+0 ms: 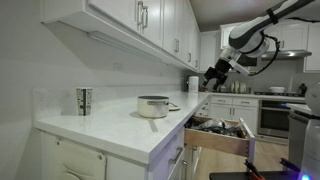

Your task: Open the second upper cabinet door from the left

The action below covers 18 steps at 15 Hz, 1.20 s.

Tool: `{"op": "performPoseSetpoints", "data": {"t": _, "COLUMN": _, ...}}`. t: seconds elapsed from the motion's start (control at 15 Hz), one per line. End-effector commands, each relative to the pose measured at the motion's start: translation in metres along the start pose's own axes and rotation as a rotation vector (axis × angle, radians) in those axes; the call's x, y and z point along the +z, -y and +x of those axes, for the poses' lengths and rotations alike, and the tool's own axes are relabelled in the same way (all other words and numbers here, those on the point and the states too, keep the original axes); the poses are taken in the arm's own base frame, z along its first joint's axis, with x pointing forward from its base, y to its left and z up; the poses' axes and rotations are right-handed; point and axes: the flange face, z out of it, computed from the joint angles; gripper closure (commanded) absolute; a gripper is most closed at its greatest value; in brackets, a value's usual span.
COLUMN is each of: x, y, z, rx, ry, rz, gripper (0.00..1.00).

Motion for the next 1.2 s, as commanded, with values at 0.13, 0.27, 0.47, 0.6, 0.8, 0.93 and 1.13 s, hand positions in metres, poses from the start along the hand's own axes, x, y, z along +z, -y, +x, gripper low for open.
{"op": "performPoseSetpoints", "data": {"t": 0.13, "x": -0.017, "y": 0.050, "z": 0.034, "rx": -0.145, "ry": -0.099, "rz": 0.095, "gripper": 0.00}}
{"op": "performPoseSetpoints", "data": {"t": 0.27, "x": -0.022, "y": 0.068, "z": 0.048, "rx": -0.190, "ry": -0.137, "rz": 0.122, "gripper": 0.00}}
{"op": "performPoseSetpoints", "data": {"t": 0.47, "x": -0.026, "y": 0.090, "z": 0.067, "rx": -0.250, "ry": -0.191, "rz": 0.155, "gripper": 0.00}}
{"op": "performPoseSetpoints", "data": {"t": 0.6, "x": -0.026, "y": 0.102, "z": 0.080, "rx": -0.288, "ry": -0.230, "rz": 0.170, "gripper": 0.00}}
{"op": "performPoseSetpoints", "data": {"t": 0.8, "x": -0.027, "y": 0.114, "z": 0.102, "rx": -0.329, "ry": -0.284, "rz": 0.182, "gripper": 0.00}}
{"op": "performPoseSetpoints", "data": {"t": 0.93, "x": -0.026, "y": 0.119, "z": 0.118, "rx": -0.359, "ry": -0.316, "rz": 0.181, "gripper": 0.00}}
{"op": "performPoseSetpoints", "data": {"t": 1.13, "x": -0.028, "y": 0.125, "z": 0.140, "rx": -0.404, "ry": -0.351, "rz": 0.181, "gripper": 0.00}}
